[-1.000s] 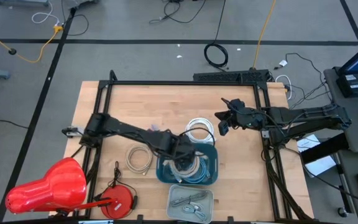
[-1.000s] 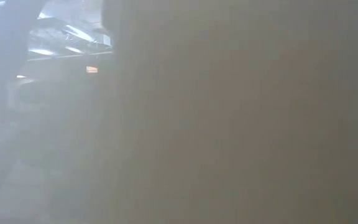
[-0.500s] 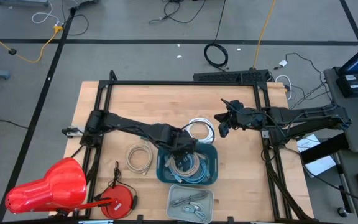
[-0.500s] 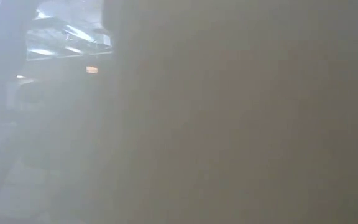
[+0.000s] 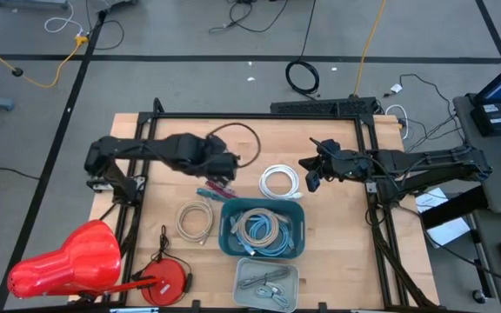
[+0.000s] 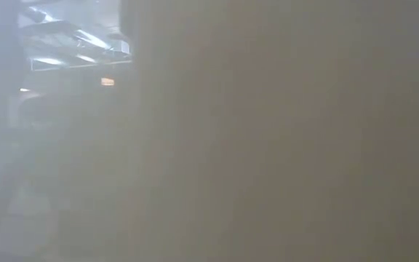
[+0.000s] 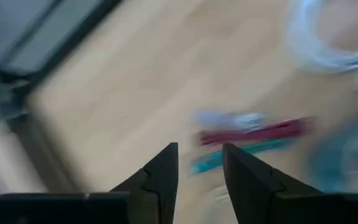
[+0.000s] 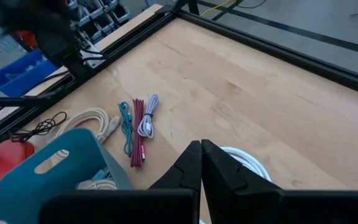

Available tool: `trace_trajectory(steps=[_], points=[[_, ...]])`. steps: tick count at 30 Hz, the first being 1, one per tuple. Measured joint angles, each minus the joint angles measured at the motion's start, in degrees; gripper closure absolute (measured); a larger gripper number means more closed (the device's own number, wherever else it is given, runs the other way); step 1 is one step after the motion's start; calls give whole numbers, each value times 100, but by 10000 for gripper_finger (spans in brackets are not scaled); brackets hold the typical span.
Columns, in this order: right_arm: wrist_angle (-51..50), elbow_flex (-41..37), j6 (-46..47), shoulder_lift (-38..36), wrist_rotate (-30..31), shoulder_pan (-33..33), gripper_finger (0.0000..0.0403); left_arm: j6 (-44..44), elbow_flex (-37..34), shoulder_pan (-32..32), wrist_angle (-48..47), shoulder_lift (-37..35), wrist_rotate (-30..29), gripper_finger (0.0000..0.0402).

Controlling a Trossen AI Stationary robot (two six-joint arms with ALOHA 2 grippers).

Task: Pick & Place USB Port
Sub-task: Put the white USB cable into the gray bin

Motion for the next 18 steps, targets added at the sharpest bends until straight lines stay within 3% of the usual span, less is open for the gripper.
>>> trace_trajectory(steps=[2, 5, 9, 14, 18], points=[[0, 0, -48, 0, 2, -2, 403, 326, -252, 265, 130, -24, 94, 283], [-2, 0, -41, 2, 4, -2, 403, 354, -896, 739, 633, -167, 771, 289], [4, 0, -4, 2, 2, -2, 403, -260, -2086, 1336, 1059, -125, 1417, 293], [1, 0, 52, 2, -5, 4, 403, -766, -3380, 1789, 2732, -178, 2358, 295], [23, 0, 64, 2, 1, -7, 403, -1141, -3901, 1851, 3880, -211, 2525, 295]])
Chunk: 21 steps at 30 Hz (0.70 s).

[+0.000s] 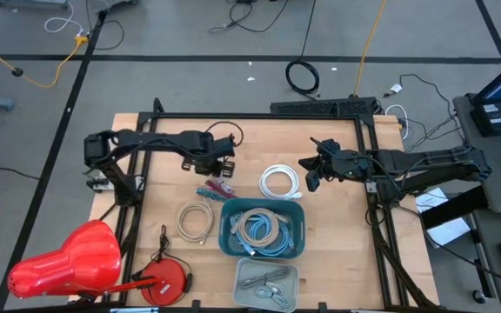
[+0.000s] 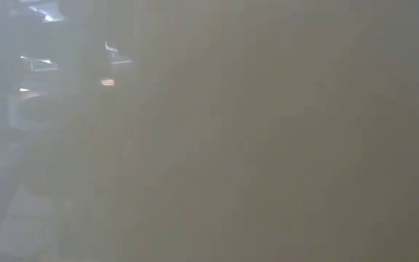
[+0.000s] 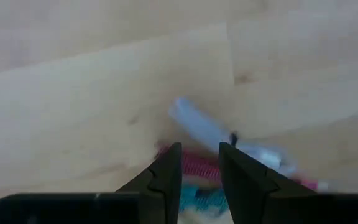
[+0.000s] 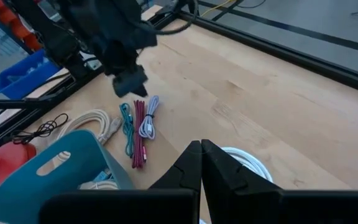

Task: Pick & Place USB Port
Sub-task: Put the white USB cable into the gray bin

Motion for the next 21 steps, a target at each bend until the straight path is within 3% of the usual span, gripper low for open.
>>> trace_trajectory(steps=[5, 21], points=[[170, 0, -48, 0, 21, -2, 403, -170, -281, 0, 883, 14, 55, 295], [404, 0, -339, 0, -8, -2, 403, -63, -286, -91, 838, 15, 64, 295]])
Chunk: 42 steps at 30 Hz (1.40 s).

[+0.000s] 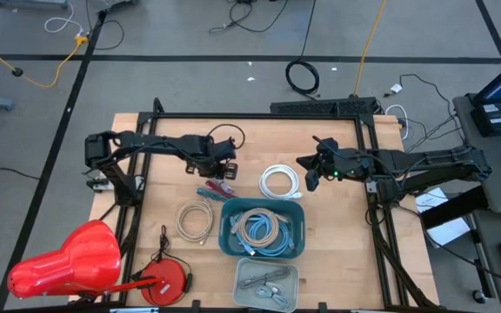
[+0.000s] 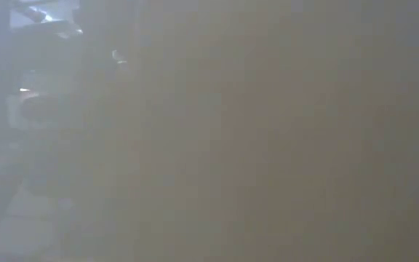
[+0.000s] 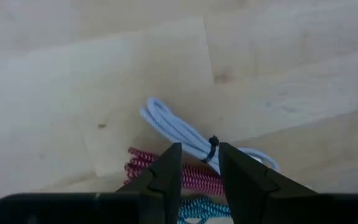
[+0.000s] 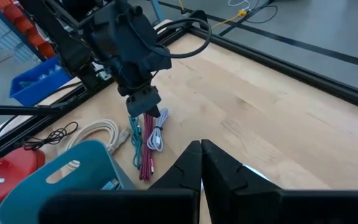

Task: Pick & Place USB Port
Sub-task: Put the white USB cable into the gray bin

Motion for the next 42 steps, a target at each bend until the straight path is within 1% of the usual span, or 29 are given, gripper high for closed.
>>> trace_trajectory(steps=[2, 3, 5, 7, 8, 11, 12, 15, 17, 19, 22, 28, 36, 42], points=[[1, 0, -10, 0, 0, 0, 403, 340, 0, 5, 105, 0, -130, 295], [1, 0, -30, 0, 0, 0, 403, 804, -2, -11, 230, 0, -274, 295], [-1, 0, -62, 0, -2, 0, 403, 2159, 0, -113, 516, 0, -629, 295], [-1, 0, -66, 0, -2, 0, 403, 3130, 2, -237, 605, 0, -776, 295], [-1, 0, -68, 0, -2, 0, 403, 3480, 2, -272, 619, 0, -702, 295], [-2, 0, -67, 0, -7, 0, 403, 4384, 3, -285, 518, 117, -131, 295], [-1, 0, -66, 0, -15, 0, 403, 4665, 5, -281, 368, 178, -65, 295], [-3, 0, -15, 0, -24, 0, 403, 5702, 0, -284, -261, 287, -89, 295], [-6, 0, -17, 0, -24, 0, 403, 6207, -4, -298, -609, 307, -236, 295], [0, 0, -22, 0, -10, -2, 403, 6595, -3, -298, -750, 306, -453, 295], [55, 0, -31, 0, -2, -37, 403, 6895, 0, -263, -769, 306, -768, 295], [136, 0, -118, 0, -3, -74, 403, 6902, 23, -240, -649, 306, -951, 295], [126, 0, -114, 0, -6, -73, 403, 6882, 321, -603, -1094, 258, -874, 295], [128, 0, -114, 0, 39, -72, 403, 7052, 615, -774, -885, 256, -960, 295]])
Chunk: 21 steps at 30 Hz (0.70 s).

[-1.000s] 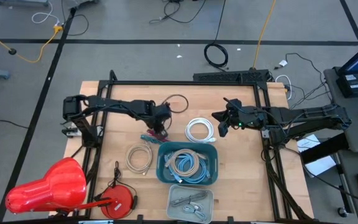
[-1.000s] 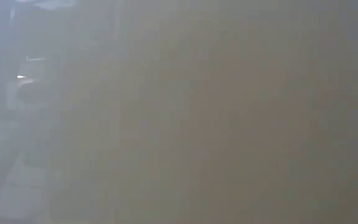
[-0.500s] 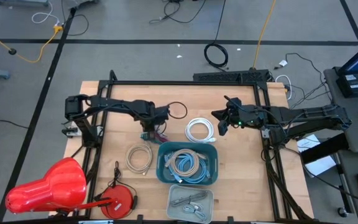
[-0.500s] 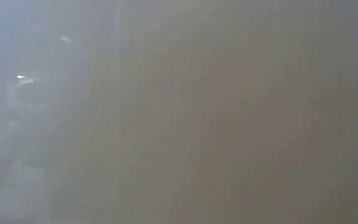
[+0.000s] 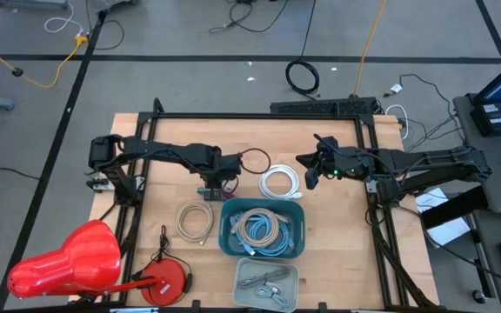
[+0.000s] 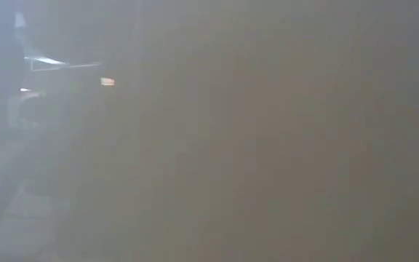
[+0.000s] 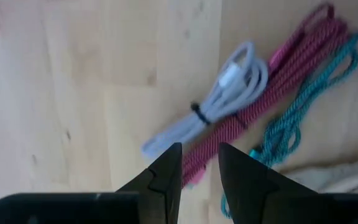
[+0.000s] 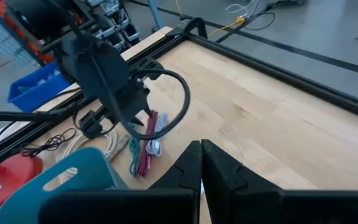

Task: Pick & Place USB Port
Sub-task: Put the white USB cable into the gray bin

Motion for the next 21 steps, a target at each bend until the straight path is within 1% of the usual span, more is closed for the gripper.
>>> trace_trajectory(steps=[1, 5, 9, 14, 21], points=[[0, 0, 0, 0, 91, 0, 403, 11, 3, 3, 79, -2, -4, 295], [-2, 0, 0, 0, 127, -2, 403, 160, -21, 62, 297, -1, -22, 295], [0, 0, 2, 19, 127, 0, 403, 294, -41, 182, 284, 111, -14, 295], [-5, 0, 114, 24, 129, 0, 403, 392, -47, 317, 279, 429, 136, 295], [-9, 0, 214, 24, 125, 0, 403, 421, -22, 338, 297, 945, 332, 295]])
